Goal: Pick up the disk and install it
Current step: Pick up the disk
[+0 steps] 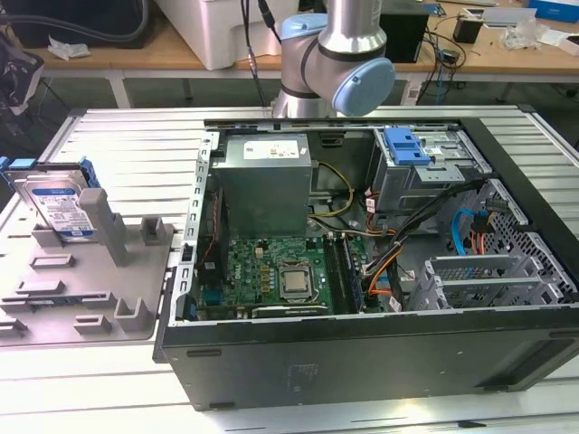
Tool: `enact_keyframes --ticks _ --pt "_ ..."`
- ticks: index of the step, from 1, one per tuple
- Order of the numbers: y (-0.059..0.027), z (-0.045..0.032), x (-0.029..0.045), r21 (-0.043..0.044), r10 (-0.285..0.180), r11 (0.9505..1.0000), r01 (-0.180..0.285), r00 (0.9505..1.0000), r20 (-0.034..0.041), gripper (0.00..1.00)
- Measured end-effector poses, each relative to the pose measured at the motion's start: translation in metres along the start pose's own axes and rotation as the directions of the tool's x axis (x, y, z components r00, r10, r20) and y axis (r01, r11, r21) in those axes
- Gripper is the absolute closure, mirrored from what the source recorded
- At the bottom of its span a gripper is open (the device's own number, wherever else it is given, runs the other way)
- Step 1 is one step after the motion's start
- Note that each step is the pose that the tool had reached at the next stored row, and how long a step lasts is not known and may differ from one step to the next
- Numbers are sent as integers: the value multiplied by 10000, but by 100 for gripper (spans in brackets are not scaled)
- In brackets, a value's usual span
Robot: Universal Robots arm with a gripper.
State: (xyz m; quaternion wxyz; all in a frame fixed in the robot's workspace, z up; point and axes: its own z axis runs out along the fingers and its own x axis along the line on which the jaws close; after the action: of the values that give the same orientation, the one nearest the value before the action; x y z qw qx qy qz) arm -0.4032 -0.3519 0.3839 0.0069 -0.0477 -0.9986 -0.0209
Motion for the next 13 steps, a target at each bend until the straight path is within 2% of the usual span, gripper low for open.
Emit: enact_keyframes --ticks 5,9,13 --pt "5 5 0 18 -448 9990 448 9989 -170 89" --pt "6 10 0 28 -1021 9948 1022 9944 -259 89" --pt "5 24 9 36 -1897 9818 1899 9813 -318 89"
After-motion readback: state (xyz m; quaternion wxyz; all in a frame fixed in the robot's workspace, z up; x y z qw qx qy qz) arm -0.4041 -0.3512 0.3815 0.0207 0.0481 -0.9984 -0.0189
